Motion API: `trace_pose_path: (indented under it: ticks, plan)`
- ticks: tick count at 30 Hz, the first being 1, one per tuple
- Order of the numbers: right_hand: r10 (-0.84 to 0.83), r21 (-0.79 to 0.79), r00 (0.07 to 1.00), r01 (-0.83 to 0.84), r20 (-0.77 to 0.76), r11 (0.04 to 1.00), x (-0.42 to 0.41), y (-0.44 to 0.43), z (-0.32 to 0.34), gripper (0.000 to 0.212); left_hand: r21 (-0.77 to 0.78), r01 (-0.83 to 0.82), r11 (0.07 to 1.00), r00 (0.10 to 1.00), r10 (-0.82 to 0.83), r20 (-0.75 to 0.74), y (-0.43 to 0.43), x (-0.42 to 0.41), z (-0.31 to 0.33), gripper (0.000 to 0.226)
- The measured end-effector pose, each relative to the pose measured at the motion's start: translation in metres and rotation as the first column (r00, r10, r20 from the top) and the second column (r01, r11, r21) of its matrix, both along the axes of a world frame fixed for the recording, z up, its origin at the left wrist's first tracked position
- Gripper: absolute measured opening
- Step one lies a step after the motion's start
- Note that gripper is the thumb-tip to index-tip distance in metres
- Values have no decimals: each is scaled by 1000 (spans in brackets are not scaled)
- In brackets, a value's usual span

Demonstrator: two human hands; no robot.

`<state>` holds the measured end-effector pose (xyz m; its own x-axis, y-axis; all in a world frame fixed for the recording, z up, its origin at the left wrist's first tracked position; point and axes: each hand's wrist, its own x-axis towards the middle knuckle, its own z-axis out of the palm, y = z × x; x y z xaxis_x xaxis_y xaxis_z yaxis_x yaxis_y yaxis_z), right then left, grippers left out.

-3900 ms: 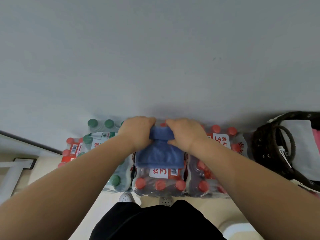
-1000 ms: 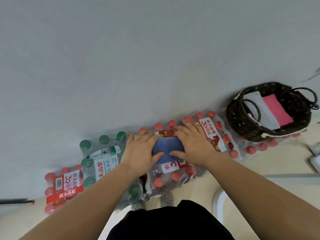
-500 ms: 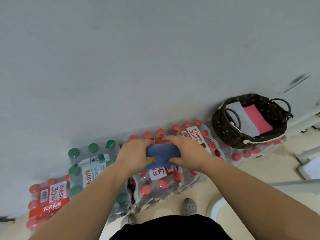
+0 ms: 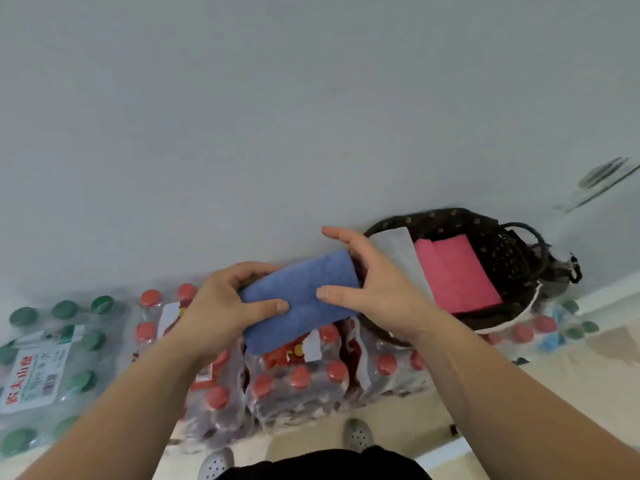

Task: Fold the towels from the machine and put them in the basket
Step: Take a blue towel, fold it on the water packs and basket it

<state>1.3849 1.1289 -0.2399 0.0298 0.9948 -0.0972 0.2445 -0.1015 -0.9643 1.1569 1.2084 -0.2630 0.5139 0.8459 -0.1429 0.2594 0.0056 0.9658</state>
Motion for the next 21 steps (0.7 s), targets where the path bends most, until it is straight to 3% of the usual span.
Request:
trace_pose_path:
  ticks: [2,4,8,11,14,17,19,21]
  plan:
    - [69,-25,997,-70,-43,997,28,-8,8,86,-9,-20,1000,1000,21,16,-10,27,17,38]
    - [124,-14,992,-124,36,992,47,-14,21,88,7,-48,999,999,48,9,-17,45,34,41]
    - [93,57,992,-97,80,994,85,-9,41,82,28,-74,997,996,72,56,-27,65,63,38]
    - [65,51,995,-69,73,996,114,-7,40,75,78,-79,994,997,80,-14,-31,92,74,36]
    - [-44,67,984,56,-174,996,145,-6,37,72,21,-16,1000,997,18,-75,-37,131,75,46]
    - [-197,15,858,231,-474,973,169,-8,34,72,-85,125,989,989,-130,-64,-45,174,70,58]
    - [-267,-33,807,295,-526,955,180,-12,26,61,-117,157,981,980,-169,-100,-48,200,66,59]
    - [-327,-73,830,331,-453,941,191,-15,12,46,-55,182,982,954,-190,-232,-50,222,59,57]
